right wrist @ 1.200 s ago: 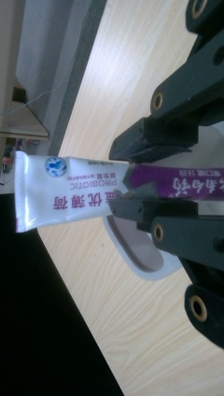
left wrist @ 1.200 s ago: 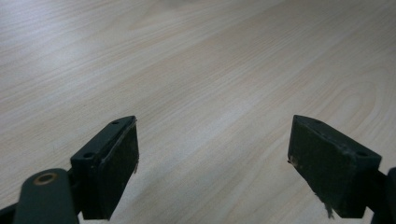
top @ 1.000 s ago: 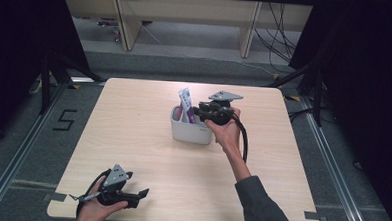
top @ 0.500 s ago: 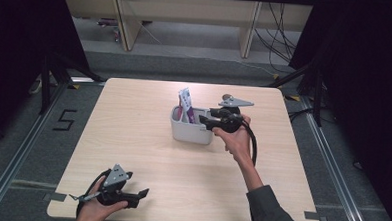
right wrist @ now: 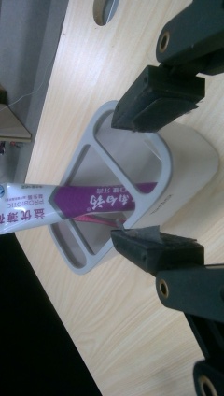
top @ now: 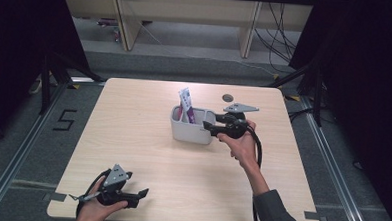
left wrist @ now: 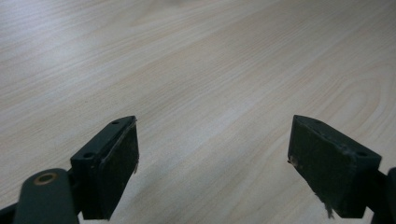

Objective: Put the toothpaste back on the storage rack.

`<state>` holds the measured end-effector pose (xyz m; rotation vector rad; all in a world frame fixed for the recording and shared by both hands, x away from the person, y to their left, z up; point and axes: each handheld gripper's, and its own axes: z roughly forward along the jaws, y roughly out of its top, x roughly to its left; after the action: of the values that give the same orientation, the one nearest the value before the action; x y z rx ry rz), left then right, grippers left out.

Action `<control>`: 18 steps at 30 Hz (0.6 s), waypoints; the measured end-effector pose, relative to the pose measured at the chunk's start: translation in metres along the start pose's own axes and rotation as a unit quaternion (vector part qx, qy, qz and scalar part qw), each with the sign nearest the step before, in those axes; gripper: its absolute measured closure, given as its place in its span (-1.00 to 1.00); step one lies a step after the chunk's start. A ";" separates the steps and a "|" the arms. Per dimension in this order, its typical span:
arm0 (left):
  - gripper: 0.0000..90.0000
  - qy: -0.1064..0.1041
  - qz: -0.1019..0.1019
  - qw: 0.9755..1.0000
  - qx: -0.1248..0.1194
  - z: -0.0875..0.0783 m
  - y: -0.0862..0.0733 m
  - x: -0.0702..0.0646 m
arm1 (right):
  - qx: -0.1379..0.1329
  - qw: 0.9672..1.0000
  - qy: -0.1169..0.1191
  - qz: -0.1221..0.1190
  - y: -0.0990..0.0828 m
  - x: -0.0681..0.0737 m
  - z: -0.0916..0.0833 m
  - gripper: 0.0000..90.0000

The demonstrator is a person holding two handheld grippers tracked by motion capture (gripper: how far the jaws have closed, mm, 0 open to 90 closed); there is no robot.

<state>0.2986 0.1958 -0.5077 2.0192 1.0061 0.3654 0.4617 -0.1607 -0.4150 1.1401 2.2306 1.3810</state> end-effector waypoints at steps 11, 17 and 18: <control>-0.65 0.002 0.008 1.000 0.004 -0.001 0.000 0.001 | -0.002 1.000 -0.015 -0.017 -0.004 -0.001 -0.006 -0.17; -0.65 0.001 0.011 1.000 0.006 -0.002 0.000 0.002 | -0.003 1.000 -0.018 -0.013 -0.007 -0.004 -0.009 -0.24; -0.65 0.001 0.011 1.000 0.006 -0.002 0.000 0.002 | -0.001 1.000 -0.021 -0.015 -0.008 -0.004 -0.010 -0.25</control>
<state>0.2983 0.1984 -0.5066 2.0424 0.9899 0.3741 0.4548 -0.1721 -0.4172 1.1208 2.2069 1.3348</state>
